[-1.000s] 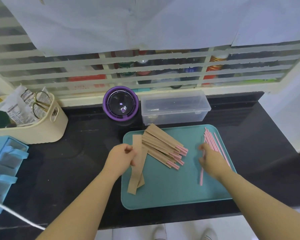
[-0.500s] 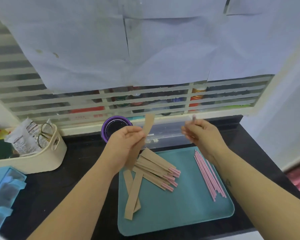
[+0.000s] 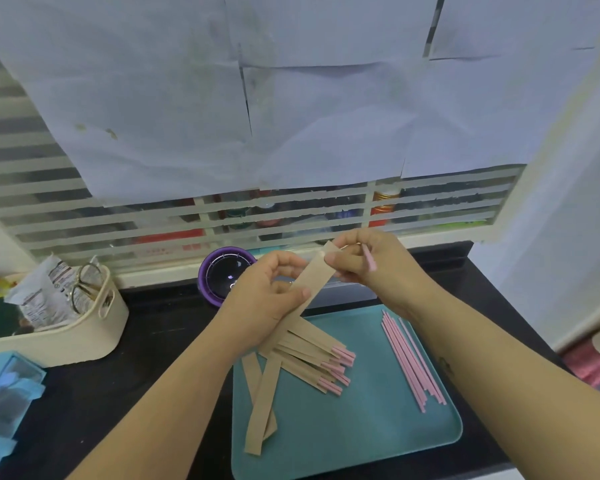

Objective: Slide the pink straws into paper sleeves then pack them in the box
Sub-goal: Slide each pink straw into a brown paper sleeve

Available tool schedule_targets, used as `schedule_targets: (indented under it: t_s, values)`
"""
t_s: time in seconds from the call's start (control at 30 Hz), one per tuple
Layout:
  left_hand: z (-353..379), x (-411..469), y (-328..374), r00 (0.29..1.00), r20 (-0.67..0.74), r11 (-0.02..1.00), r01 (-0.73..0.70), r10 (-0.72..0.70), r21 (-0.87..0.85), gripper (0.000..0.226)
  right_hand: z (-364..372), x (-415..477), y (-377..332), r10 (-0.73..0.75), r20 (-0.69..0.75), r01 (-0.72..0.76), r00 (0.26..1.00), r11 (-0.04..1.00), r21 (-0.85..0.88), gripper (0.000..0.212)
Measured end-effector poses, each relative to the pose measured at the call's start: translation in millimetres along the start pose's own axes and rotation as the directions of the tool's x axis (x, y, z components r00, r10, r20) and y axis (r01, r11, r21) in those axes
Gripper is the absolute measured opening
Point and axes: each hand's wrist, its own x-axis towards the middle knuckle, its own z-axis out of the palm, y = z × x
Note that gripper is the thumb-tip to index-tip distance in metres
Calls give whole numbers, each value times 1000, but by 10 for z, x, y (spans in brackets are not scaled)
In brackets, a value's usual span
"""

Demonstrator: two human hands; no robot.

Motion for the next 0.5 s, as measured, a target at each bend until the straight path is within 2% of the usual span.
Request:
schedule_targets:
  t_s: [0.17, 0.3, 0.4, 0.43, 0.5]
  values:
    - [-73, 7, 74, 1000, 14, 993, -2, 0, 118, 27, 18, -51, 3, -22, 73, 25, 997, 999, -36, 16]
    - [29, -6, 126, 999, -30, 996, -29, 31, 87, 13, 91, -94, -9, -63, 67, 67, 996, 996, -59, 14]
    - [83, -4, 119, 998, -50, 999, -40, 41, 18, 15, 63, -109, -21, -79, 7, 79, 997, 990, -115, 14]
    - [92, -3, 118, 999, -45, 999, -31, 30, -11, 18, 32, -106, -26, -75, -33, 71, 997, 994, -88, 19]
    - [98, -1, 109, 999, -32, 999, -9, 7, -35, 27, -59, -85, -53, -8, -124, 20, 992, 995, 100, 33]
